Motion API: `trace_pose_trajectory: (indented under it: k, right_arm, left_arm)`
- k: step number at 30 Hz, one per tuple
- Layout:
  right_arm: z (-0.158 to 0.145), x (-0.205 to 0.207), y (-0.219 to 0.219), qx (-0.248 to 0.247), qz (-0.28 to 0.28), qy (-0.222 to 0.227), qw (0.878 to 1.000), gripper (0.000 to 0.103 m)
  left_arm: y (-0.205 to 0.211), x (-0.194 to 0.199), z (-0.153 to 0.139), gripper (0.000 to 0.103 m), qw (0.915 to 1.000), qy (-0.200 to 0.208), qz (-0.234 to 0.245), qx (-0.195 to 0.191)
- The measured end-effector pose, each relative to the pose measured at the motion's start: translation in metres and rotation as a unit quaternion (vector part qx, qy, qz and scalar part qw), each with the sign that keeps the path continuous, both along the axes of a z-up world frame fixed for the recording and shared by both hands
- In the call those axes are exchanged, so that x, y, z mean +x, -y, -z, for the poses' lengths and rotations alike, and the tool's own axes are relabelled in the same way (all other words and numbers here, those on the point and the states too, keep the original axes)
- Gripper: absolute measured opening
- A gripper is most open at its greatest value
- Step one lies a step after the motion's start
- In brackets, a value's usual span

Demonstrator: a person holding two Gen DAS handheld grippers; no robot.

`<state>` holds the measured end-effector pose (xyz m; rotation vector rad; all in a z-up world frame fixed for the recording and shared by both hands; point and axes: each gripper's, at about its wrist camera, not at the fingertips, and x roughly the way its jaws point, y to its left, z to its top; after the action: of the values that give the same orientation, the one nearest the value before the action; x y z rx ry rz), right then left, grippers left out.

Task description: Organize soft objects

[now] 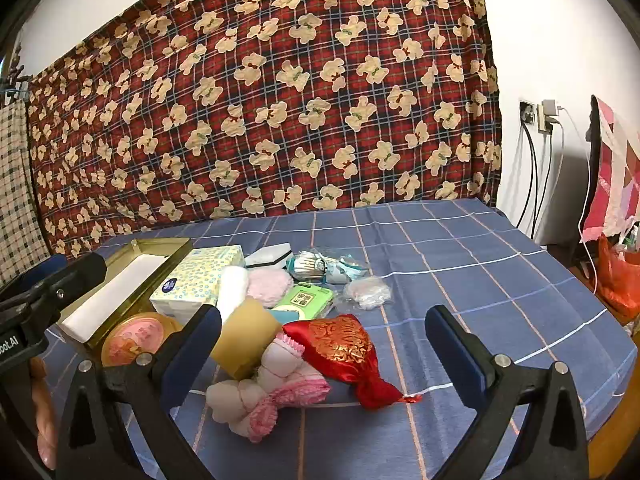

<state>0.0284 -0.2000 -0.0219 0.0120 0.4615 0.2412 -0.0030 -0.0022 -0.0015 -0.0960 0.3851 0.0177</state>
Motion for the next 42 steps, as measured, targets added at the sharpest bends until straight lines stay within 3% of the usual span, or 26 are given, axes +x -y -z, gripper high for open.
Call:
trace_pose_trajectory:
  k: [10,27,32,37,39,40,42]
  right_arm:
    - [0.012,0.007,0.03,0.003,0.024,-0.003,1.0,0.103]
    - [0.042,0.024,0.06,0.02,0.037,-0.028,0.999,0.103]
    - [0.043,0.023,0.062,0.027,0.031,-0.025,0.999,0.103]
    - [0.045,0.025,0.061,0.032,0.025,-0.029,0.999,0.103]
    - [0.048,0.027,0.059,0.033,0.023,-0.031,0.999,0.102]
    - [0.049,0.027,0.06,0.035,0.021,-0.032,0.999,0.102]
    - [0.05,0.027,0.061,0.042,0.017,-0.033,0.998,0.101]
  left_arm:
    - [0.012,0.012,0.011,0.103,0.9997,-0.019,0.01,0.011]
    - [0.07,0.048,0.047,0.1,0.9941,-0.057,0.053,0.076]
    - [0.08,0.06,0.062,0.072,0.9901,-0.077,0.073,0.092]
    - [0.08,0.067,0.073,0.067,0.9883,-0.096,0.092,0.075]
    - [0.083,0.066,0.074,0.048,0.9877,-0.091,0.102,0.076]
    - [0.084,0.066,0.074,0.03,0.987,-0.091,0.11,0.075]
    - [0.084,0.065,0.074,0.025,0.9866,-0.088,0.118,0.07]
